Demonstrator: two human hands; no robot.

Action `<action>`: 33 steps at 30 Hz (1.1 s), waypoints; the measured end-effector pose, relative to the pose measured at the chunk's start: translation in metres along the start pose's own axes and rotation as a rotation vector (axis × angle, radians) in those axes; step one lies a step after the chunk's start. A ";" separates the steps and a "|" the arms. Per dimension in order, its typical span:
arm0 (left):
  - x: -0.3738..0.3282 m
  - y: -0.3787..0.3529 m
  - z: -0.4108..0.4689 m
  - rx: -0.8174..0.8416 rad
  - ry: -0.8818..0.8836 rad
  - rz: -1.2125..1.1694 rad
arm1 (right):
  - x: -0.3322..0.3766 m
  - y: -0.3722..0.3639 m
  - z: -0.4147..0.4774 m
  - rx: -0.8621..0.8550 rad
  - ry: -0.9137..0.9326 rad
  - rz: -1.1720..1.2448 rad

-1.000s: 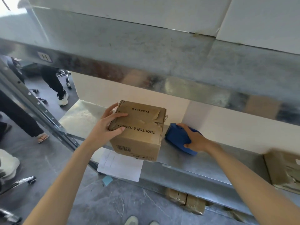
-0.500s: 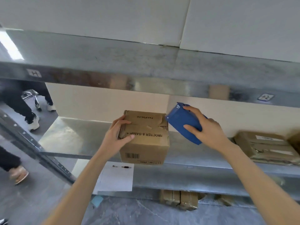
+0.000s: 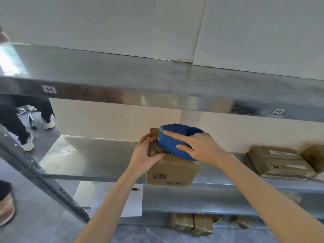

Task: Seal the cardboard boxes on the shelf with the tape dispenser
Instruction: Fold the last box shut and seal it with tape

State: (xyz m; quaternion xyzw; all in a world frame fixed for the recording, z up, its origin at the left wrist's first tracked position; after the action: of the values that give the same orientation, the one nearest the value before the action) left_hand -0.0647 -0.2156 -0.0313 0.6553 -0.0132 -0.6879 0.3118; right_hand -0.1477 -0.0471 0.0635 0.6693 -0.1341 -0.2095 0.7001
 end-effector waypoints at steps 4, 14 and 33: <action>-0.001 0.006 0.006 0.042 -0.008 0.060 | -0.005 -0.003 0.002 0.009 -0.007 0.014; -0.030 0.054 0.027 0.010 -0.055 -0.098 | -0.005 0.025 0.002 -0.197 0.084 0.032; -0.070 0.051 0.033 0.298 -0.100 -0.142 | 0.011 0.034 -0.011 -0.215 0.239 0.054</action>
State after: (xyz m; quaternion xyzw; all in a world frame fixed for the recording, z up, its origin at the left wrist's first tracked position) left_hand -0.0777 -0.2388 0.0578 0.6585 -0.0841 -0.7304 0.1606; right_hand -0.1287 -0.0425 0.0953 0.6069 -0.0444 -0.1227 0.7840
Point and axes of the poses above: each hand's wrist, its own z-axis towards the middle knuckle, its own y-axis out of the back of the hand, x = y × z, the point moved 5 cm from there along z, towards the middle knuckle, and after that the axes turned 1 degree about -z, right-handed, at the moved point
